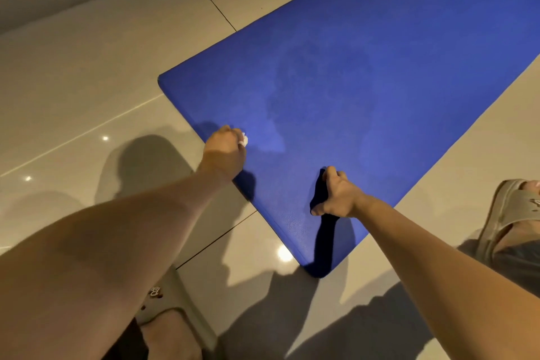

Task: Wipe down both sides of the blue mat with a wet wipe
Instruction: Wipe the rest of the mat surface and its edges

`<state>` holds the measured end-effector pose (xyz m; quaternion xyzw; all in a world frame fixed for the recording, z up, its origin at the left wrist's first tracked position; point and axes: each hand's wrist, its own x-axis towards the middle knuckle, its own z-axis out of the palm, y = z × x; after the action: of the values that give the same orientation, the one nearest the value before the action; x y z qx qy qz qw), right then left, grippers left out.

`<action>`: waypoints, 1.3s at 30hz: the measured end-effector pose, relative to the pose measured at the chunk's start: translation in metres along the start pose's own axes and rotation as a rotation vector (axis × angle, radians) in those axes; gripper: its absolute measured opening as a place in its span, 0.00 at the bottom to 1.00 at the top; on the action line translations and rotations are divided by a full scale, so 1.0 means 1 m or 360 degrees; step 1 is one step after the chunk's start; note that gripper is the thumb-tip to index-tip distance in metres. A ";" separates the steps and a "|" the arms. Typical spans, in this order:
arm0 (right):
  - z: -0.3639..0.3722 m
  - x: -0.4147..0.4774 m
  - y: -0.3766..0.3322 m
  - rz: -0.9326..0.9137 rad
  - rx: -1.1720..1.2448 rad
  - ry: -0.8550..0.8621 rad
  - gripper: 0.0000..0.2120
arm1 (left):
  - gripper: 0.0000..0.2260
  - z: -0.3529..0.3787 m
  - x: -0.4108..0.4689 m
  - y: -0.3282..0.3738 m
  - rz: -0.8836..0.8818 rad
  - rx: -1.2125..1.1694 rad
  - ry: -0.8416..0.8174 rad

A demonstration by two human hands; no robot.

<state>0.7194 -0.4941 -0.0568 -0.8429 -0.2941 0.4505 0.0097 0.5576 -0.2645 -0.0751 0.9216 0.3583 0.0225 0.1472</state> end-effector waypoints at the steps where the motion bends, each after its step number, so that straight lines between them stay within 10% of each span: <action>1: -0.002 0.002 -0.003 0.0016 -0.0037 -0.0015 0.37 | 0.04 0.003 -0.007 0.010 0.0083 -0.0038 0.0035; 8: 0.000 0.007 -0.014 0.0132 -0.0328 0.0040 0.38 | 0.08 0.039 -0.053 0.078 0.0822 -0.0123 -0.0558; 14: 0.022 -0.011 0.012 0.0159 -0.0783 0.0609 0.59 | 0.07 0.018 0.013 0.008 0.0337 -0.0073 -0.0026; 19: 0.020 -0.006 0.025 0.0203 -0.0658 0.0303 0.65 | 0.06 0.013 0.006 0.019 0.0100 0.0027 -0.0078; 28: -0.013 -0.014 0.020 0.0199 -0.0646 -0.0059 0.71 | 0.14 0.046 -0.080 0.076 0.0902 -0.0197 -0.0536; 39: 0.005 -0.006 0.019 0.0223 -0.0674 0.0075 0.71 | 0.12 0.015 -0.009 0.001 0.0012 -0.0048 0.0002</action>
<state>0.7223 -0.5145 -0.0607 -0.8548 -0.3226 0.3584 -0.1920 0.5537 -0.2754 -0.0879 0.9206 0.3546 0.0292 0.1608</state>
